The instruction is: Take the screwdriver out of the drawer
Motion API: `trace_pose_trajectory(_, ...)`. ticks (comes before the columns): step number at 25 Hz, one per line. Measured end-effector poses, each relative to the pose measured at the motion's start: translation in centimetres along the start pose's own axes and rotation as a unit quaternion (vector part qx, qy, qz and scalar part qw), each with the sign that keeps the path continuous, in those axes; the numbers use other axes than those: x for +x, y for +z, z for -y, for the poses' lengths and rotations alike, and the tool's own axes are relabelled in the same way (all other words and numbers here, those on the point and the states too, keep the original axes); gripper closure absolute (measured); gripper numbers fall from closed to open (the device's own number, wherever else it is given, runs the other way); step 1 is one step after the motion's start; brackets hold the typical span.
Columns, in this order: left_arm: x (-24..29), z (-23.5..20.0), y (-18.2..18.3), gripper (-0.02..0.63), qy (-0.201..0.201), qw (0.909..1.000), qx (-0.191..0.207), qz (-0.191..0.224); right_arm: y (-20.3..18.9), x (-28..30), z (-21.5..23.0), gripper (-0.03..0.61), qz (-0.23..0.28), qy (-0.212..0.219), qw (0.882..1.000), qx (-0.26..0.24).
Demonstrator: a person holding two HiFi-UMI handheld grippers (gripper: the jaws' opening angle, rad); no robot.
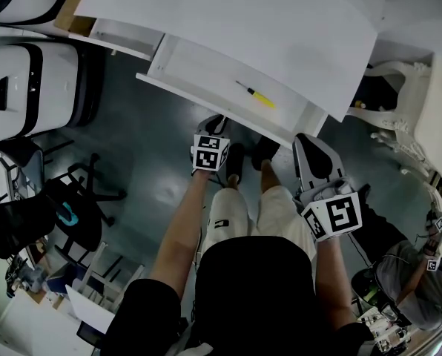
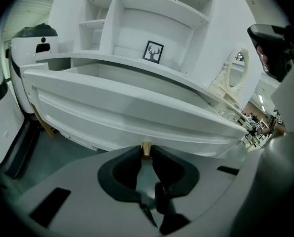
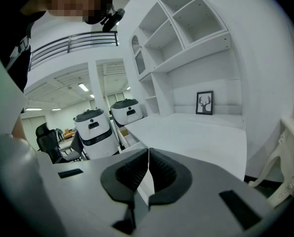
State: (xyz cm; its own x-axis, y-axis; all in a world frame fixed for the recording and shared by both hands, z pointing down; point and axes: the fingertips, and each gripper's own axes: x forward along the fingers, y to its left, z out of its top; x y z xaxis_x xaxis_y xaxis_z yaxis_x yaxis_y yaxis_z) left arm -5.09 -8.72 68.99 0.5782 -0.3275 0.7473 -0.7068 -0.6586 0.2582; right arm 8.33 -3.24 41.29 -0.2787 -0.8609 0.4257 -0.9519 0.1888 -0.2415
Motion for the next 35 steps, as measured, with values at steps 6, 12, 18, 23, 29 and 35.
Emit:
trace_pose_trajectory(6,-0.7,0.1,-0.8,0.531,-0.003,1.0,0.002,-0.007,0.3,-0.3,-1.0,0.557,0.004,-0.004,1.0,-0.003)
trace_pose_trajectory(12,-1.4,0.0,-1.8,0.531,-0.004,0.9999,0.002,-0.011,0.4,-0.9,-1.9,0.557,0.009,-0.013,1.0,-0.005)
trace_pose_trajectory(18,-2.4,0.1,-2.7,0.531,-0.003,0.9999,0.003,-0.013,0.4,-1.8,-2.7,0.558,0.013,-0.022,1.0,-0.005)
trace_pose_trajectory(23,-3.1,0.0,-3.6,0.531,-0.001,0.9999,-0.005,-0.014,0.2,-2.2,-3.3,0.557,0.015,-0.026,1.0,-0.004)
trace_pose_trajectory(29,-4.2,-0.3,-4.6,0.531,0.0,0.9999,-0.01,-0.012,0.2,-2.7,-4.6,0.558,0.017,-0.03,0.999,-0.006)
trace_pose_trajectory(35,-5.0,-0.2,-5.3,0.531,0.0,0.9999,-0.005,-0.012,0.3,-3.5,-5.2,0.557,0.021,-0.032,0.999,-0.01)
